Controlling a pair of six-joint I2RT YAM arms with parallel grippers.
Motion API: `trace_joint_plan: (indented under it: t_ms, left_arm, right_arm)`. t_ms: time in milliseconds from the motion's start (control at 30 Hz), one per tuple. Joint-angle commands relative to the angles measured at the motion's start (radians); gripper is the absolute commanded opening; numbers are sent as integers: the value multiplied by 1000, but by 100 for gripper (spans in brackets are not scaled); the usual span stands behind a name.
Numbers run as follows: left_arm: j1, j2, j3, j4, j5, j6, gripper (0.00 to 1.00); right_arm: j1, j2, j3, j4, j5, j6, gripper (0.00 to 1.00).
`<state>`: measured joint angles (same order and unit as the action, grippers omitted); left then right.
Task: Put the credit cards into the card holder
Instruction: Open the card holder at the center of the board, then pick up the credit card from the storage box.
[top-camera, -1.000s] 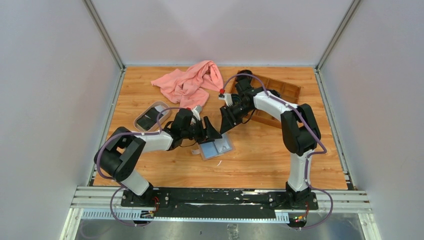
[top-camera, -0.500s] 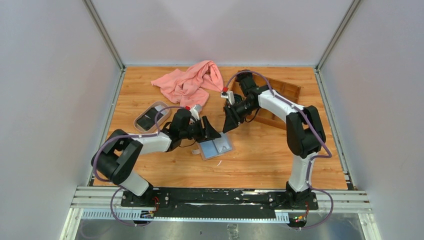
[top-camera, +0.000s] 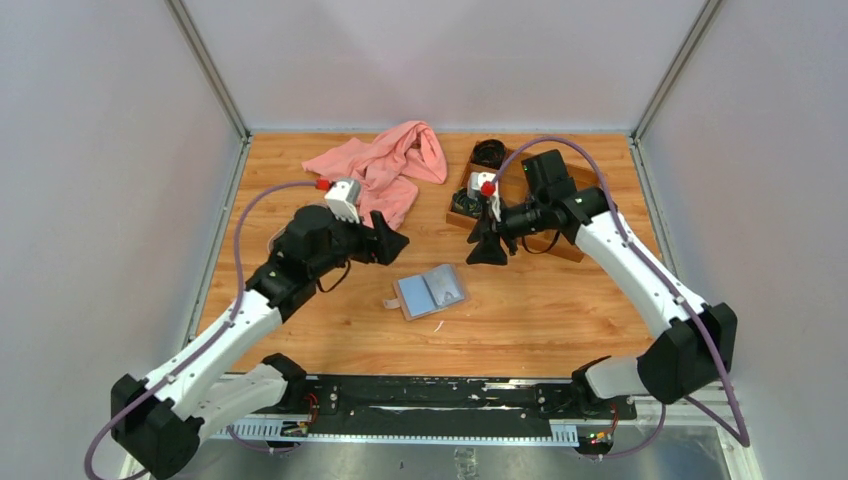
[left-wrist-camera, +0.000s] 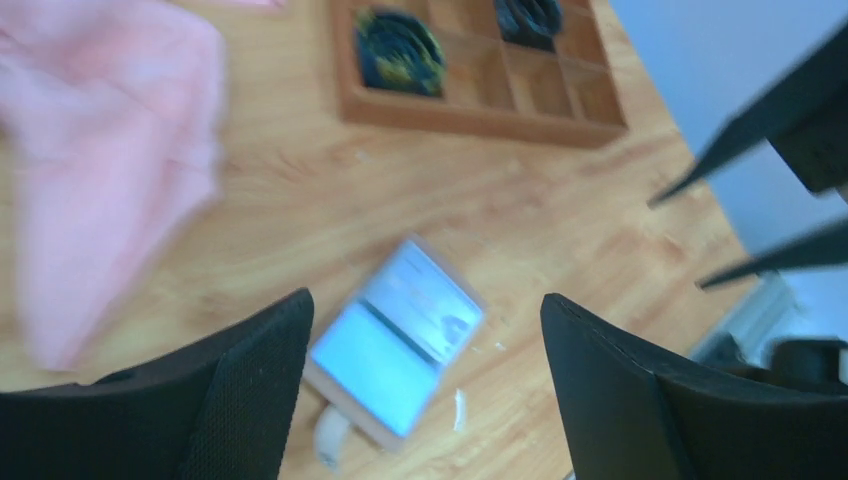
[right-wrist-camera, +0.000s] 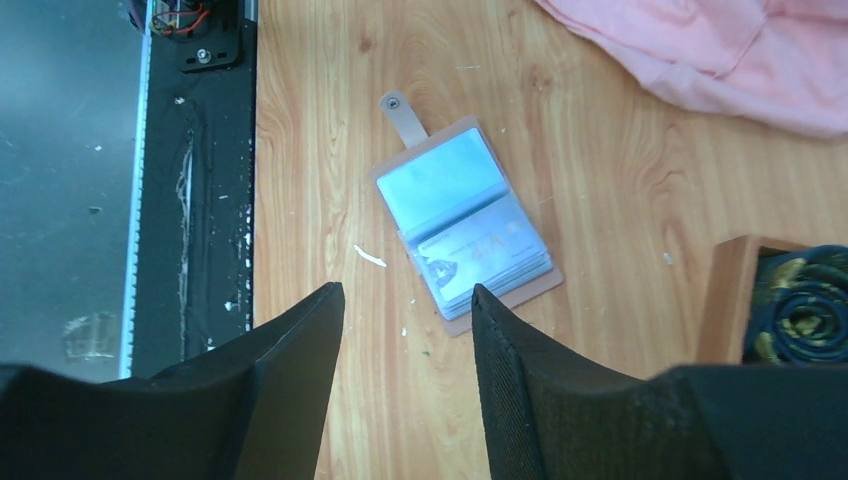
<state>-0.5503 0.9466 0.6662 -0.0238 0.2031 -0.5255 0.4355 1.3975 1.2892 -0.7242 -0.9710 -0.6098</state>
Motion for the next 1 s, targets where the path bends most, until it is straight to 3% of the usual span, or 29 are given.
trace_joint_plan:
  t_ms: [0, 67, 300, 467, 700, 967]
  left_arm:
    - [22, -35, 215, -452, -328, 275, 93]
    - [36, -17, 293, -532, -362, 303, 100]
    - [104, 42, 396, -602, -347, 353, 100]
    - [242, 51, 336, -518, -187, 296, 100]
    - [478, 161, 318, -440, 69, 165, 100]
    - [547, 187, 260, -382, 41, 87, 100]
  right_arm:
    - [-12, -69, -72, 11, 9, -141, 55]
    - [-12, -101, -78, -1, 8, -133, 58]
    - [-33, -162, 3, -148, 5, -147, 61]
    - [-169, -237, -203, -35, -121, -163, 64]
    - [-230, -299, -324, 82, -103, -133, 69]
    - [-238, -278, -332, 86, -88, -137, 69]
